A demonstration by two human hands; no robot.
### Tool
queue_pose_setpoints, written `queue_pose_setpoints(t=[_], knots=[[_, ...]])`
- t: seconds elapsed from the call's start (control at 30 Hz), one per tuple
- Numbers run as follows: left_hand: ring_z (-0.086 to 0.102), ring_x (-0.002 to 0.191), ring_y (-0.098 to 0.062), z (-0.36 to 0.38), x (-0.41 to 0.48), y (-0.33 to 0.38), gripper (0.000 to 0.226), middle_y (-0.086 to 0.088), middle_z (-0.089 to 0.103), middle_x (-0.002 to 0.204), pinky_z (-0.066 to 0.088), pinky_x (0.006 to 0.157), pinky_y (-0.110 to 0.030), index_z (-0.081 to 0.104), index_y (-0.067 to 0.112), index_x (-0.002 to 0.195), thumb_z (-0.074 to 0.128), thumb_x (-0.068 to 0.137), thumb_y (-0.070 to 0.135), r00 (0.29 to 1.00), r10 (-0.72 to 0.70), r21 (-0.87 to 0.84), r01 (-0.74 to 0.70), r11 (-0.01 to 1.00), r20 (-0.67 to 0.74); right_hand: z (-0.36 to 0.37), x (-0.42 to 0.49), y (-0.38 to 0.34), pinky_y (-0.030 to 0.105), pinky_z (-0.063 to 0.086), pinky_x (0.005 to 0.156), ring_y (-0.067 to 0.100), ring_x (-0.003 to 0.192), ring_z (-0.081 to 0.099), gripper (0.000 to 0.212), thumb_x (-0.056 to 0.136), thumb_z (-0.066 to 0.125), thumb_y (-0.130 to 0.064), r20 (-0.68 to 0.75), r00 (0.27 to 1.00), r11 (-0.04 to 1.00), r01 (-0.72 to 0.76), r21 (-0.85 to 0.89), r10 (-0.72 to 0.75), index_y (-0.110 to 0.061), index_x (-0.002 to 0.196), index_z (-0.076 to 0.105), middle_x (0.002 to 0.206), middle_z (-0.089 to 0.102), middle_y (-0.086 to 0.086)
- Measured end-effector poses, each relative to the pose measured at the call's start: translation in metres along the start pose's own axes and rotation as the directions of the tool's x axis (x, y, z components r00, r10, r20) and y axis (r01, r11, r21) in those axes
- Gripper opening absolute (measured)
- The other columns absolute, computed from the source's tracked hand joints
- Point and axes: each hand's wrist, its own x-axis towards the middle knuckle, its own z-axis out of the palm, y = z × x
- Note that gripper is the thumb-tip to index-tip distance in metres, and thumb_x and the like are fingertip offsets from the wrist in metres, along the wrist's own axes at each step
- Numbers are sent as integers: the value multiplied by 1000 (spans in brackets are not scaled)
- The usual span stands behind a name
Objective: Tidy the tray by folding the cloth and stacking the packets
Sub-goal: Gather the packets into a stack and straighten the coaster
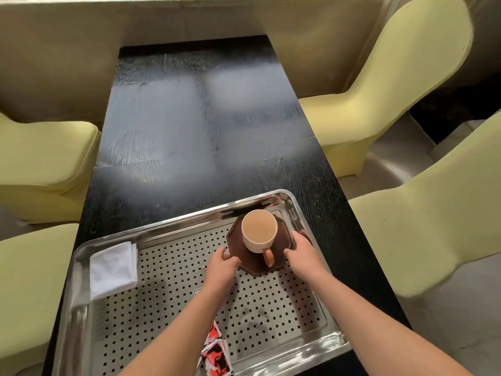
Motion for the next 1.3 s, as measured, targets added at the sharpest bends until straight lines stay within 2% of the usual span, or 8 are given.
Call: queue_pose_setpoints(t=[0.33, 0.43, 0.5, 0.6, 0.83, 1.0, 1.17, 1.3], knots=[[61, 105, -19, 4, 0, 6, 66, 0, 64, 112, 47, 104, -47, 35, 9, 149, 55, 87, -2, 1000, 16, 1, -16, 1000, -3, 6, 5, 4, 47, 36, 117, 28, 145, 36, 68, 97, 62, -21, 5, 1000, 999, -3, -38, 4, -18, 156, 28, 161, 31, 3], [59, 87, -9, 8, -5, 4, 39, 10, 60, 92, 50, 88, -34, 57, 23, 111, 51, 88, -8, 999, 35, 12, -36, 999, 40, 8, -1, 10, 49, 40, 114, 27, 140, 44, 72, 93, 67, -21, -18, 1000, 1000, -14, -22, 14, -21, 155, 30, 160, 33, 2], [61, 98, -10, 9, -7, 4, 34, 6, 66, 104, 51, 90, -34, 61, 26, 104, 56, 83, 0, 998, 47, 21, -48, 999, 46, 11, -5, 14, 50, 45, 110, 25, 134, 50, 70, 92, 66, -19, -37, 999, 1000, -10, 8, 10, -23, 153, 32, 157, 37, 0], [60, 118, -19, 11, 0, -1, 61, -2, 64, 130, 49, 100, -41, 54, 16, 136, 59, 76, 8, 997, 47, 12, -48, 999, 68, 14, -8, 16, 51, 43, 112, 25, 138, 45, 66, 94, 63, -16, -68, 998, 1000, 5, 24, -3, -22, 153, 35, 157, 37, 0], [63, 99, -11, 15, -7, 10, 43, 7, 67, 105, 49, 79, -28, 56, 29, 107, 55, 84, -8, 990, 90, -38, -86, 996, 107, 15, -16, 19, 42, 29, 122, 19, 151, 24, 63, 98, 57, -11, -128, 991, 999, 50, 16, -48, -16, 155, 32, 166, 18, 0], [53, 123, -18, 14, -12, 6, 51, 11, 57, 123, 44, 105, -47, 59, 28, 120, 57, 79, -2, 990, 94, -44, -90, 995, 102, 18, -19, 24, 45, 34, 120, 21, 148, 32, 64, 96, 59, -11, -108, 993, 997, 54, 63, -46, -18, 155, 33, 164, 23, 1], [62, 114, -17, 17, -7, 1, 66, 5, 67, 123, 49, 101, -48, 62, 29, 124, 60, 61, 11, 983, 133, -51, -127, 991, 130, 15, -19, 23, 46, 36, 118, 20, 147, 34, 61, 96, 57, -6, -103, 992, 996, 72, 54, -66, -20, 152, 38, 164, 25, 0], [61, 113, -17, 13, -13, 5, 51, 7, 65, 123, 47, 102, -47, 59, 28, 120, 56, 80, -2, 986, 105, -107, -91, 990, 133, 8, -21, 25, 44, 37, 118, 17, 145, 38, 61, 94, 53, 5, -96, 992, 990, 92, 107, -82, -25, 147, 46, 163, 28, -4]])
